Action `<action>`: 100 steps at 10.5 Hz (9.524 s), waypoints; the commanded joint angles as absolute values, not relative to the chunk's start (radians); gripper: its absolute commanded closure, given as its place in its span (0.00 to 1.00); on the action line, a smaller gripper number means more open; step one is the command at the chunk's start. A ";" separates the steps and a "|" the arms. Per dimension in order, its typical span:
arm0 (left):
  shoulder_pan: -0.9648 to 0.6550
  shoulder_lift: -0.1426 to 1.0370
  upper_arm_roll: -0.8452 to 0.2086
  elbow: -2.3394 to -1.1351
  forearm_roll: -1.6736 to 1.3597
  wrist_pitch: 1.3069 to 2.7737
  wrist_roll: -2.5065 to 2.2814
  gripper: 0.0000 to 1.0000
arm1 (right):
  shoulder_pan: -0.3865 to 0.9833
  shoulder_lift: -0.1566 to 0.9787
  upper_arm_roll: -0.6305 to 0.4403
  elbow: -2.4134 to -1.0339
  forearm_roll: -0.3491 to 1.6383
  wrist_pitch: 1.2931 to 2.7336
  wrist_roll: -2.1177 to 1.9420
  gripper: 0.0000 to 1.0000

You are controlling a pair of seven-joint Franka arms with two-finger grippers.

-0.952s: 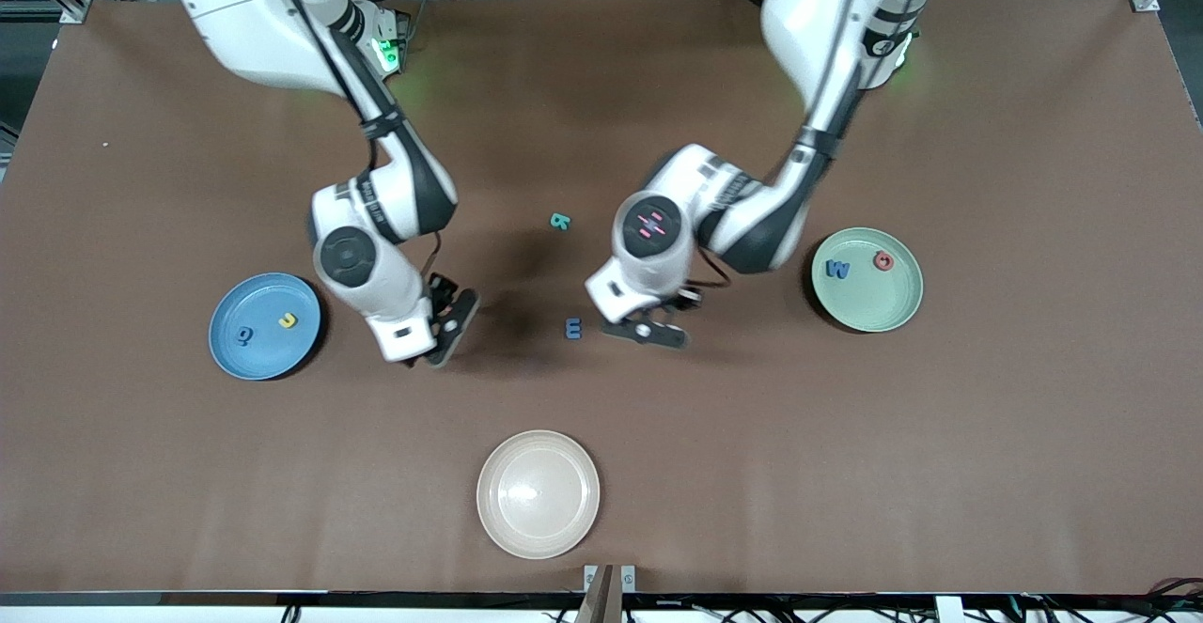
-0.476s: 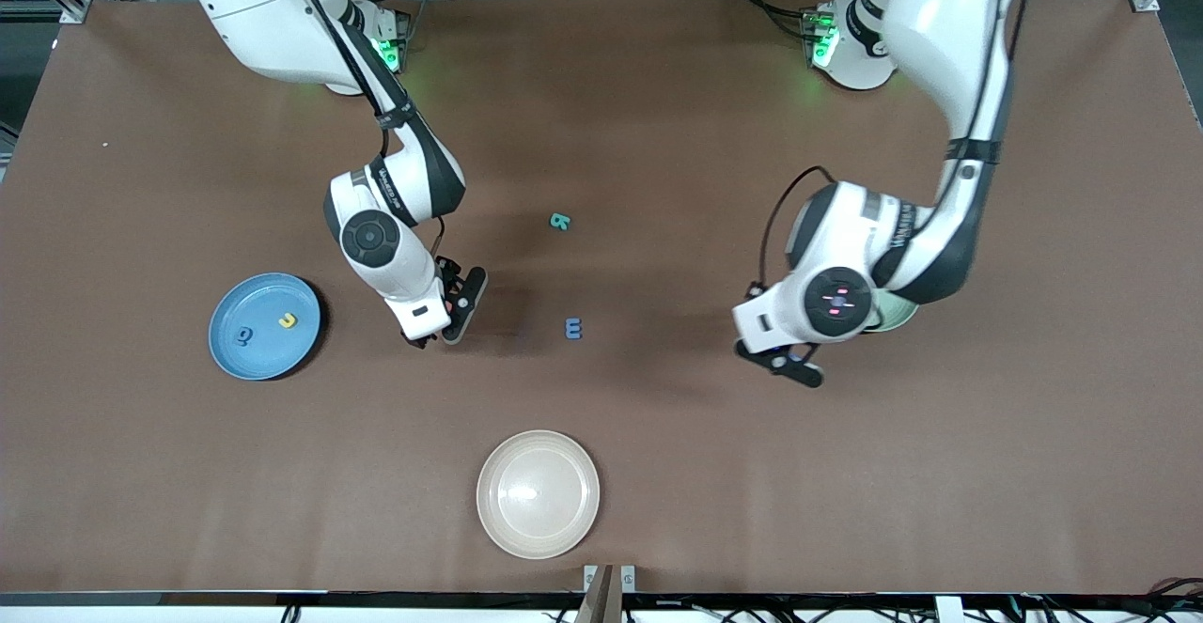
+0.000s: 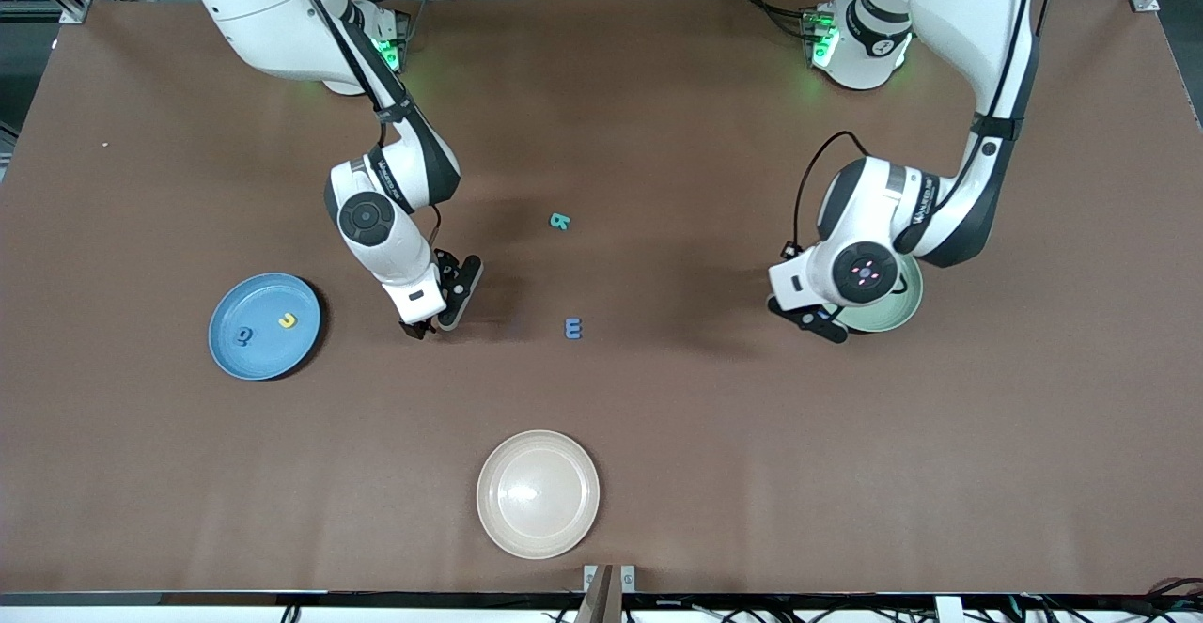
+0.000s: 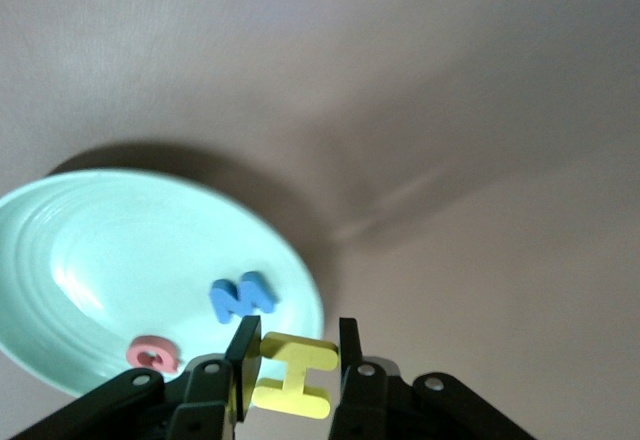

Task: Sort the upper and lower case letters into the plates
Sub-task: 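Carry the H to the green plate while the right gripper grasps the w, then release the H while the right gripper places the pink w on the blue plate, then grasp the teal b with the left gripper while the right gripper returns, then carry the b to the green plate while the right gripper grasps the 3, then release the b and withdraw the left gripper while the right gripper carries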

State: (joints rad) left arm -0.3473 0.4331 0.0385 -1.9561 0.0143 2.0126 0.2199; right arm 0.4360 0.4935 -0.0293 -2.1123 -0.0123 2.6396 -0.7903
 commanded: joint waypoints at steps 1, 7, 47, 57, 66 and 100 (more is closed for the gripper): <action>-0.202 0.367 0.025 -2.103 0.029 2.124 0.400 0.70 | 0.430 0.497 -0.028 -2.132 -0.026 2.678 -0.801 0.00; -0.213 0.373 0.003 -2.115 -0.011 2.135 0.301 0.00 | 0.428 0.512 -0.028 -2.131 -0.026 2.686 -0.801 0.81; -0.897 0.891 -0.202 -1.451 0.249 2.338 -1.028 0.63 | 0.192 0.528 -0.032 -1.754 -0.014 2.258 -0.207 0.00; -0.605 0.749 -0.294 -1.453 0.158 2.052 -0.676 0.80 | 0.216 0.541 -0.032 -1.707 -0.014 2.164 -0.166 0.00; -0.089 0.468 -0.351 -1.802 0.160 1.779 -0.031 0.80 | 0.611 0.745 -0.026 -1.465 -0.006 2.174 0.489 0.00; 0.256 0.173 -0.422 -1.351 0.083 1.474 -0.057 0.00 | 0.017 0.535 -0.005 -1.722 -0.084 2.095 -0.258 1.00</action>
